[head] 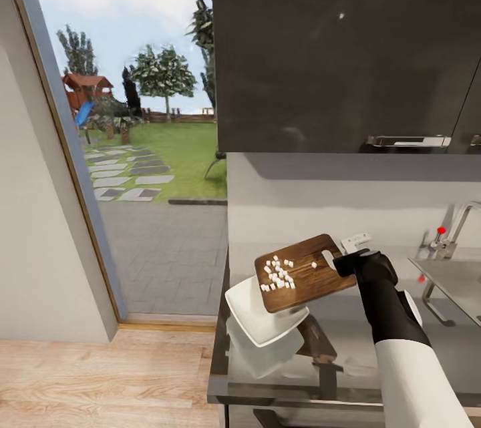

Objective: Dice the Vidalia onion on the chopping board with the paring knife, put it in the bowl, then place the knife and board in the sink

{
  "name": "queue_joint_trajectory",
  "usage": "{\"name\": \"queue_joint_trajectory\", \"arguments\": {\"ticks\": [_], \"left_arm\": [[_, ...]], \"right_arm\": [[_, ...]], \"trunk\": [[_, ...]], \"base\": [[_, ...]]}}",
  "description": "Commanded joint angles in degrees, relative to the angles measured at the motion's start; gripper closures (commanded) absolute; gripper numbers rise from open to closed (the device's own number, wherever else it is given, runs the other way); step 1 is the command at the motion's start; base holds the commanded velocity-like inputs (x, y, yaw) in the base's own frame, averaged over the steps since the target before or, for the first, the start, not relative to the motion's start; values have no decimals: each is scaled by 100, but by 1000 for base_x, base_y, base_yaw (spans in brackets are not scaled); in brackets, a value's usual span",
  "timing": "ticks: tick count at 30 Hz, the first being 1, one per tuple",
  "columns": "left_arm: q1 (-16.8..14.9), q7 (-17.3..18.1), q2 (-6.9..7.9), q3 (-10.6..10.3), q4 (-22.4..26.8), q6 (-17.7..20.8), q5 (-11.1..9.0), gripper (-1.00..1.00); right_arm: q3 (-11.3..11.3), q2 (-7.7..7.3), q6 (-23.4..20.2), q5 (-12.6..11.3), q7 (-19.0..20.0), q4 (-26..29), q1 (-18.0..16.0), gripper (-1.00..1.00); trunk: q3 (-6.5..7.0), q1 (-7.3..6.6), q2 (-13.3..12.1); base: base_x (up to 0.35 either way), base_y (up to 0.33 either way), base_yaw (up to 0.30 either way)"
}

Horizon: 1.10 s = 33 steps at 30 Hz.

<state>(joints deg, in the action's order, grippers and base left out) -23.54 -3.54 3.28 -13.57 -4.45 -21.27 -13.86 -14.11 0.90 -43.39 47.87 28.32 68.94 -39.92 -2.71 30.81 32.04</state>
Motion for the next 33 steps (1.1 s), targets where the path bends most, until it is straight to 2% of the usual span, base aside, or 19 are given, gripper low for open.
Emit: {"name": "queue_joint_trajectory", "arguments": {"ticks": [1,6,9,14,19,33], "left_arm": [[-10,-6,-3,-49,-21,-35,-37,-100],[-10,-6,-3,-49,-23,-35,-37,-100],[-10,-6,-3,-49,-21,-35,-37,-100],[-10,-6,-3,-49,-21,-35,-37,-100],[-12,-6,-3,-49,-21,-35,-37,-100],[-10,-6,-3,-49,-21,-35,-37,-100]], "right_arm": [[-13,6,-6,62,51,26,-7,100],[2,7,-40,64,46,69,-7,100],[174,7,-49,71,5,80,-7,100],[342,21,-65,307,-115,107,-7,100],[366,28,-149,388,-132,160,-7,100],[390,38,-175,401,-143,201,-7,100]], "trunk": [[-12,3,11],[-12,3,11],[-12,3,11],[-12,3,11],[-12,3,11],[-12,3,11]], "base": [[0,0,0],[0,0,0],[0,0,0],[0,0,0],[0,0,0],[0,0,0]]}}
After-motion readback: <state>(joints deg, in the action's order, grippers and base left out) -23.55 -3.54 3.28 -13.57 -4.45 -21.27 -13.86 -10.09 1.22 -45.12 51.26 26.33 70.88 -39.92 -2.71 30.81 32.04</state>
